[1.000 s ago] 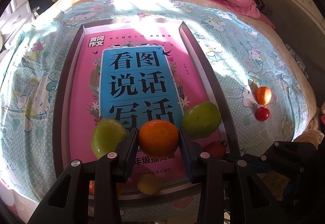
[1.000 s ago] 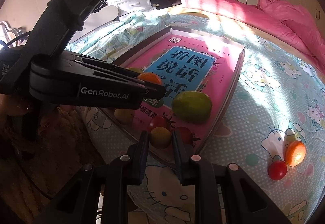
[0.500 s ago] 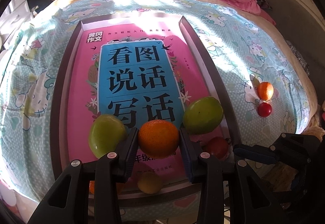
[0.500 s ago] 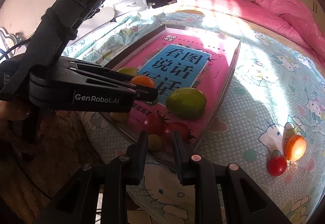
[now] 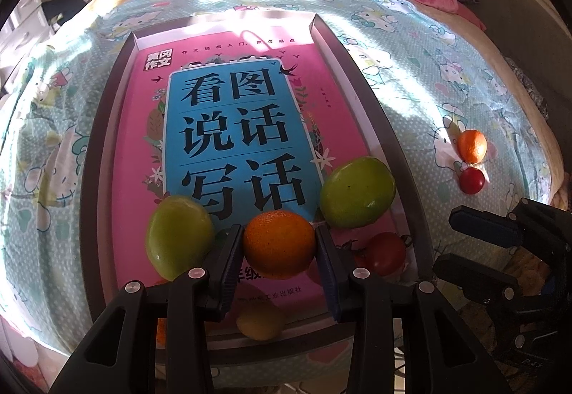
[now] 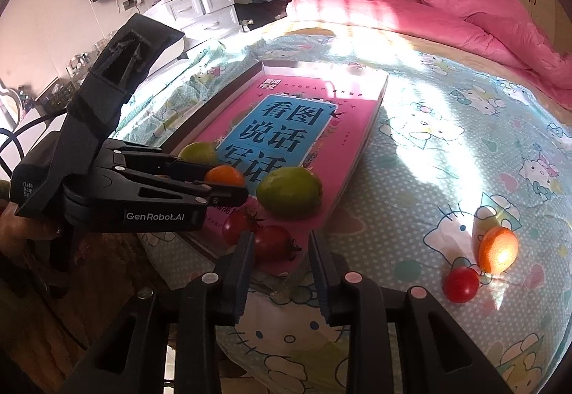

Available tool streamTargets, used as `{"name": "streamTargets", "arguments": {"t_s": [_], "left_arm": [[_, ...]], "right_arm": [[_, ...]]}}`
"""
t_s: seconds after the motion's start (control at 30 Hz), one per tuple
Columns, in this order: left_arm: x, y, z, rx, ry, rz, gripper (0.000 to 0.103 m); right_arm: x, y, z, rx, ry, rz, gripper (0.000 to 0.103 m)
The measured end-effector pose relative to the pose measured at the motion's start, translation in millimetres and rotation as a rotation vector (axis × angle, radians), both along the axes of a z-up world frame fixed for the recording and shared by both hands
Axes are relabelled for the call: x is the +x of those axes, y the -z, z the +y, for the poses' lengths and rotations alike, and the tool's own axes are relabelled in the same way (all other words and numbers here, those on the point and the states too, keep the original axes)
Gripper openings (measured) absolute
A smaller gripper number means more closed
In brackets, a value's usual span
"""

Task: Organize fruits
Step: 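Lower the orange with the left tool while the right lowers its fruit, then release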

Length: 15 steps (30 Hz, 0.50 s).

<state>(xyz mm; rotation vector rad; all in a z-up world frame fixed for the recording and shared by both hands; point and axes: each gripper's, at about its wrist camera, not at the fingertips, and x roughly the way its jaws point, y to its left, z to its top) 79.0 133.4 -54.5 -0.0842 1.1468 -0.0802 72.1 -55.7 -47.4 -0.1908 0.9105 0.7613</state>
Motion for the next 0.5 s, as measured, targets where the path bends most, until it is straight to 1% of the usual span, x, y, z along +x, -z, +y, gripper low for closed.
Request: {"name": "streamTargets", "arguments": {"t_s": [0.1,0.23,0.4,0.47,0.5], "left_arm": [[0,-1,-2,0.001,0.005,-0.005,0.042],[-1,-6,-3,-0.004,0.010,-0.027,0.049],[-1,-11,-6,-0.004,0.020,-0.042,0.049],[-2,-14,-8,-0.002,0.023,-0.053,0.052],[-2,-15,-8,-0.006,0.025,-0.060,0.056]], "right_arm": [[3,0,-4,0.006,0.015,0.007,0.033],[5,-1,-9,0.015,0.031,0.015,0.033],[6,-2,-13,0.020,0.044,0.009,0.038],[6,-3,-15,0.018,0.048,0.006,0.038],[7,-3,-16,0.017,0.051,0.004,0.038]]}}
